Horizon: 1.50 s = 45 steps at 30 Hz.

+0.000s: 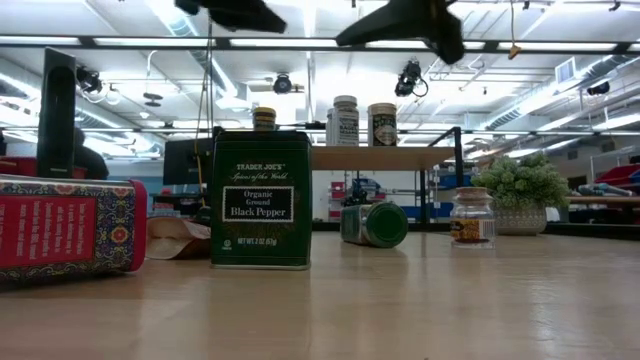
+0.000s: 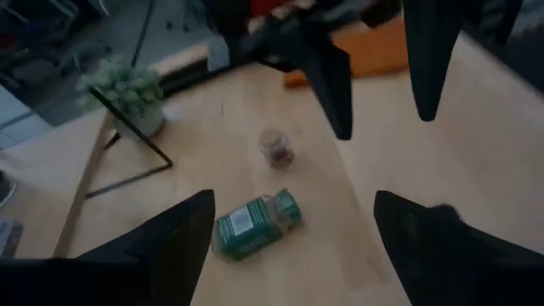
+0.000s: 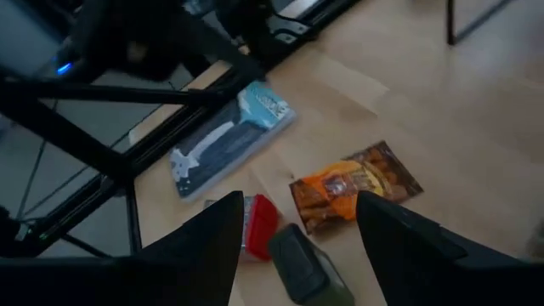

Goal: Shelf spices
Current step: Put the red can seasoning on the shelf

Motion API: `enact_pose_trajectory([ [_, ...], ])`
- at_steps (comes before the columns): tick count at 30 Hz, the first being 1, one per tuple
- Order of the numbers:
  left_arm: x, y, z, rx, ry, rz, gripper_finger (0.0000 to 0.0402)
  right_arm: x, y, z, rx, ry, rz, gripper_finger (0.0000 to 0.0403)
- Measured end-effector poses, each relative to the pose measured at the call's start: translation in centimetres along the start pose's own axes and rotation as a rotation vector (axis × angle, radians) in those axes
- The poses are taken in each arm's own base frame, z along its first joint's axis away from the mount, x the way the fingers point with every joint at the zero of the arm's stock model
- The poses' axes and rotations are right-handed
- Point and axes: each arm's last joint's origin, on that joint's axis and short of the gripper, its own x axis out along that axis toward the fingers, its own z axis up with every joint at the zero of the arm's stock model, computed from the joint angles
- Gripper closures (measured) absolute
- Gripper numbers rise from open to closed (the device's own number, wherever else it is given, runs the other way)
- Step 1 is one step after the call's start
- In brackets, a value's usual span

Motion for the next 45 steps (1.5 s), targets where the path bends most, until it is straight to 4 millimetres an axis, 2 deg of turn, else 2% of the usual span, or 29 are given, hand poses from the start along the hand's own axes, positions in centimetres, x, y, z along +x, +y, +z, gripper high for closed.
enact_pose_trajectory([
  [6, -4.8, 1.4, -3.7, -0.107, -0.115, 0.015, 0.0074, -0.5, 0.4, -0.5, 0.063, -0.035, -0.014, 0.0174],
  [9, -7.3, 1.7, -5.3, -0.175, -0.189, 0.004, 0.0074, 0.2, 0.4, -0.2, 0.075, -0.061, -0.004, 0.0174],
  [13, -9.9, 1.9, -7.6, -0.234, -0.260, 0.006, 0.0074, 2.5, 0.5, 0.0, 0.030, -0.062, 0.017, 0.0174],
  [18, -11.7, 1.8, -9.9, -0.309, -0.291, 0.000, 0.0074, 5.9, 3.1, 1.3, -0.074, 0.019, 0.050, 0.0174],
  [24, -12.5, 1.6, -11.8, -0.334, -0.207, -0.012, 0.0074, 8.8, 6.3, 3.0, -0.206, 0.193, -0.010, 0.0174],
  [30, -12.5, 1.3, -12.8, -0.416, -0.110, -0.050, 0.0074, 10.4, 7.6, 3.7, -0.271, 0.323, -0.075, 0.0174],
  [34, -12.6, 1.1, -12.6, -0.415, -0.135, -0.135, 0.0074, 11.1, 7.9, 3.3, -0.247, 0.367, -0.084, 0.0174],
  [38, -12.6, 0.8, -12.4, -0.424, -0.149, -0.259, 0.0074, 11.2, 8.1, 2.0, -0.212, 0.406, -0.088, 0.0174],
  [45, -12.7, 0.7, -12.1, -0.497, -0.160, -0.317, 0.0074, 9.5, 9.5, -0.3, -0.131, 0.449, -0.099, 0.0174],
])
